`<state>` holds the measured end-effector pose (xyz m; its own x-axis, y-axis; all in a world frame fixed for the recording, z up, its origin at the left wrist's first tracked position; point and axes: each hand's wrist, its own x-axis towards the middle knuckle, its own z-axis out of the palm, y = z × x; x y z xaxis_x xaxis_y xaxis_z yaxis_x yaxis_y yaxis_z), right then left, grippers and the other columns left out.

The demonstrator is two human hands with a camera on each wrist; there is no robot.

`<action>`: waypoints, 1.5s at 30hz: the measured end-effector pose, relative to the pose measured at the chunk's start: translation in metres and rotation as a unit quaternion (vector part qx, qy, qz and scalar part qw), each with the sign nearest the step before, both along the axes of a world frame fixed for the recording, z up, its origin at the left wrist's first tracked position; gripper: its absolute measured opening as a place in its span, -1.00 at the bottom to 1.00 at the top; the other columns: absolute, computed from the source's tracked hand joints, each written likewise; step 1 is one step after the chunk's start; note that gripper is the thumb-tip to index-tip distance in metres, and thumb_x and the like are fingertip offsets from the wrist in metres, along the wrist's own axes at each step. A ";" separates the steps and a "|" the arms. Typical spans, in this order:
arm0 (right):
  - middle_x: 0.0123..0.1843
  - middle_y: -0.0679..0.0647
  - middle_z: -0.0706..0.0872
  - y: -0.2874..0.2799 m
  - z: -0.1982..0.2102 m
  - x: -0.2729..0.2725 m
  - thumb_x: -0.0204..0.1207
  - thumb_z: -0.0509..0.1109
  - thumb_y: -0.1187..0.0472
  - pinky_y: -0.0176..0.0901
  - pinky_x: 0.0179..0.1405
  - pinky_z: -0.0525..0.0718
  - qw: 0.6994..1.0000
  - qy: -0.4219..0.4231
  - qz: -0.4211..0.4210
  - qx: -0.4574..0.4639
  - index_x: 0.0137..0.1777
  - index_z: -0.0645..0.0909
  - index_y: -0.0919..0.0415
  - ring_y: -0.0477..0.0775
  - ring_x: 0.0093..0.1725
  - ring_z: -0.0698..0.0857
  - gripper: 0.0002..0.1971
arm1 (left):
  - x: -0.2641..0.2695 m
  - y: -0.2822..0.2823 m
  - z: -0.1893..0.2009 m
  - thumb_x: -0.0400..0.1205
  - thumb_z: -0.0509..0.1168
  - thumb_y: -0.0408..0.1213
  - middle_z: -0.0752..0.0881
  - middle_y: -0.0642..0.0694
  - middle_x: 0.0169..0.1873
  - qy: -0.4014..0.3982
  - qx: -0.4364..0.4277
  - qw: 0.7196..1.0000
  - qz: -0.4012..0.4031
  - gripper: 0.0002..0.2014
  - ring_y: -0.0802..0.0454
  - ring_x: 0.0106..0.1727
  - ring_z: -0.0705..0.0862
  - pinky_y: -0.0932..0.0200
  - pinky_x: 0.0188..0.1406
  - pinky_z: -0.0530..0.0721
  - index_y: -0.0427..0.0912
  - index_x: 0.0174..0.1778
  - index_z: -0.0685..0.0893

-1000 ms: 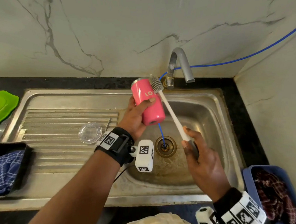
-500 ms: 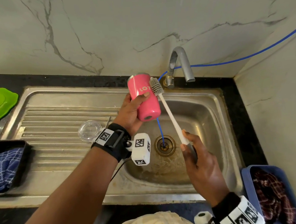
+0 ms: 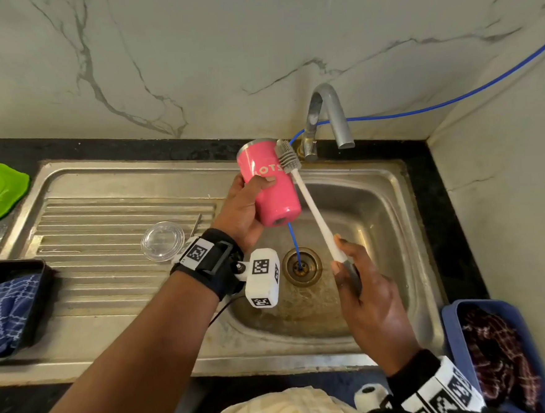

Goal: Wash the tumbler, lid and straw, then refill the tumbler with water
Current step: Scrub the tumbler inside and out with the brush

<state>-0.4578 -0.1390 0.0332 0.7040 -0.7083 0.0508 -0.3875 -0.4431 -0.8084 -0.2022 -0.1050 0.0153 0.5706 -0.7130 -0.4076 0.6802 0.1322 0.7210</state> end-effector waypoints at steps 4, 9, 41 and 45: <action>-0.40 -0.31 0.59 0.006 0.000 -0.009 0.81 0.30 0.18 -0.50 -0.49 0.42 1.000 -0.005 0.009 0.012 0.52 0.54 0.03 -0.17 -0.54 0.52 -0.69 | 0.001 0.004 0.000 0.47 0.51 -0.27 0.69 -0.34 0.46 -0.004 0.014 1.000 0.001 -0.24 -0.37 0.42 0.72 -0.23 0.05 0.83 -0.13 0.64 0.46; -0.36 -0.07 0.61 -0.011 -0.004 0.003 0.81 0.31 0.13 -0.42 -0.55 0.42 1.000 0.009 -0.007 -0.010 0.54 0.52 -0.13 -0.12 -0.56 0.52 -0.66 | -0.016 -0.003 -0.002 0.40 0.56 -0.39 0.68 -0.32 0.44 -0.027 0.017 0.999 -0.016 -0.18 -0.33 0.42 0.71 -0.15 0.05 0.86 -0.12 0.62 0.43; -0.41 -0.12 0.54 -0.002 0.006 -0.012 0.79 0.29 0.05 -0.43 -0.52 0.39 1.000 -0.003 0.014 0.018 0.53 0.53 -0.16 -0.15 -0.55 0.45 -0.66 | -0.002 0.004 0.013 0.38 0.47 -0.47 0.65 -0.24 0.34 -0.038 0.004 0.999 0.008 -0.03 -0.22 0.21 0.78 -0.16 -0.11 0.84 0.10 0.71 0.28; -0.43 -0.15 0.55 -0.009 0.005 -0.002 0.81 0.31 0.14 -0.43 -0.56 0.38 1.000 0.010 -0.002 0.020 0.55 0.53 -0.11 -0.14 -0.57 0.47 -0.65 | -0.015 0.004 0.007 0.38 0.46 -0.46 0.66 -0.20 0.34 -0.043 0.007 0.999 -0.024 -0.04 -0.23 0.26 0.74 -0.14 -0.09 0.84 0.09 0.72 0.28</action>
